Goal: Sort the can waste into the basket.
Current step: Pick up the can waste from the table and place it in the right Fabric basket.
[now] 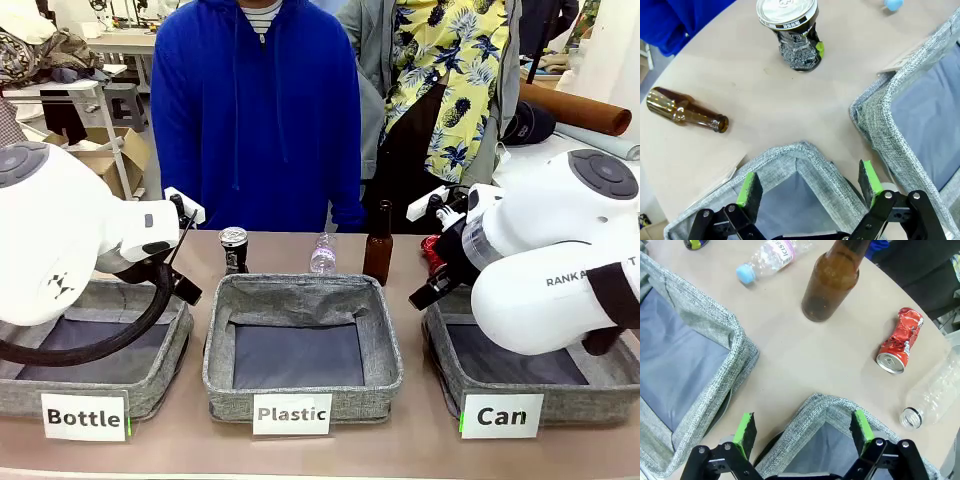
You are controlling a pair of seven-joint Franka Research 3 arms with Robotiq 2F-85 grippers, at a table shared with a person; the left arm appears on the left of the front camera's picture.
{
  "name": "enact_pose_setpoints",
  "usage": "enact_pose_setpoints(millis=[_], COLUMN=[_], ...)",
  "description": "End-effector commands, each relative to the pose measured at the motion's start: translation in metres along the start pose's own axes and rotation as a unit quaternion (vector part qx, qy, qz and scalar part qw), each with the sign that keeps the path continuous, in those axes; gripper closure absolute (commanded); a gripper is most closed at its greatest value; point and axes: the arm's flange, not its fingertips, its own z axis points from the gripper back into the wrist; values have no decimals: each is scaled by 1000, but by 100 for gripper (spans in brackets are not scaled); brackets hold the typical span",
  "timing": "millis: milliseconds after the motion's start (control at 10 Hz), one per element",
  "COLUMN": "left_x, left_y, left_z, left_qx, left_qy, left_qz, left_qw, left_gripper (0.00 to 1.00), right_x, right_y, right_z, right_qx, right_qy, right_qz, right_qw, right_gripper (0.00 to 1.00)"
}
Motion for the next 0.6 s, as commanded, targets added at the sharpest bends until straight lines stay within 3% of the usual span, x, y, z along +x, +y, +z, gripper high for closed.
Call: enact_pose_setpoints(millis=[0, 500], left_x=[0, 0], left_y=[0, 0], left_z=[0, 0], left_qx=[0, 0], left_qy=[0, 0], left_qz=[0, 0], left_qw=[1000, 1000], left_gripper=[0, 0], right_x=[0, 0], right_y=[0, 0], right_z=[0, 0], right_qx=[0, 0], right_qy=[0, 0], right_qz=[0, 0], right_qw=[1000, 1000], right_gripper=[0, 0])
